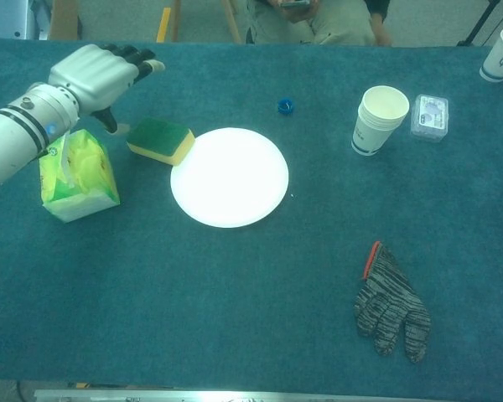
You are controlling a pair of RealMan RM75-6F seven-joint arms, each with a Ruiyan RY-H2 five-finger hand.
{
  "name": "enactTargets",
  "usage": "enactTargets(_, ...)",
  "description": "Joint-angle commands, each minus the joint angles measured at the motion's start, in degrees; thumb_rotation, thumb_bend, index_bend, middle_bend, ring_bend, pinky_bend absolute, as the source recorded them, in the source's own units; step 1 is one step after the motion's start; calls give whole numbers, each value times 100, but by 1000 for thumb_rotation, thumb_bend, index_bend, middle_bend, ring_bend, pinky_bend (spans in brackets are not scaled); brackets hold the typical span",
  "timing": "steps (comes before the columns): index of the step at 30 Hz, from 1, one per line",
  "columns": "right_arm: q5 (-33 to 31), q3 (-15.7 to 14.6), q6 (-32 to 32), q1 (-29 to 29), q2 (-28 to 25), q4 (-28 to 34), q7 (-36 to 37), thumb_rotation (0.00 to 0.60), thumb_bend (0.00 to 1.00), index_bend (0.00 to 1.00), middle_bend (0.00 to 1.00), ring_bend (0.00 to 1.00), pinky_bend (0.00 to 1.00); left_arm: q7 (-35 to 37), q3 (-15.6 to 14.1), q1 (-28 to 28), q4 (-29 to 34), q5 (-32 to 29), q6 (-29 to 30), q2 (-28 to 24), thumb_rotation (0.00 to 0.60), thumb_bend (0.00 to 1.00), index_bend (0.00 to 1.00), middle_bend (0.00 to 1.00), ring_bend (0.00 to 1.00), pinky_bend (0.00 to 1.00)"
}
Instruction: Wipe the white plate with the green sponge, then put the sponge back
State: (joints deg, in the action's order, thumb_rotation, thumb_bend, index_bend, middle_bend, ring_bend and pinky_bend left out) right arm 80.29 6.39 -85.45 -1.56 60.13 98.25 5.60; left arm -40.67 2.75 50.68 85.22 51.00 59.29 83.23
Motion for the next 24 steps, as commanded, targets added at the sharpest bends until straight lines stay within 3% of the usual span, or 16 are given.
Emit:
enactTargets(1,-45,15,18,1,2,-39,22,600,198,0,22,0,212,308,77,-222,306,184,251,-270,600,215,0,0,0,82)
enactTargets(10,-226,84,148,-54,65,-220,55,600,199,0,23,0,212,1135,94,-888,963,743,906,-941,600,215,19,0,0,82)
enactTargets(24,-226,54,-54,49,183,-344,-224,600,199,0,22,0,212,2041,-355,-2347,1502,1656,2272,-1709,600,215,43,9,0,82)
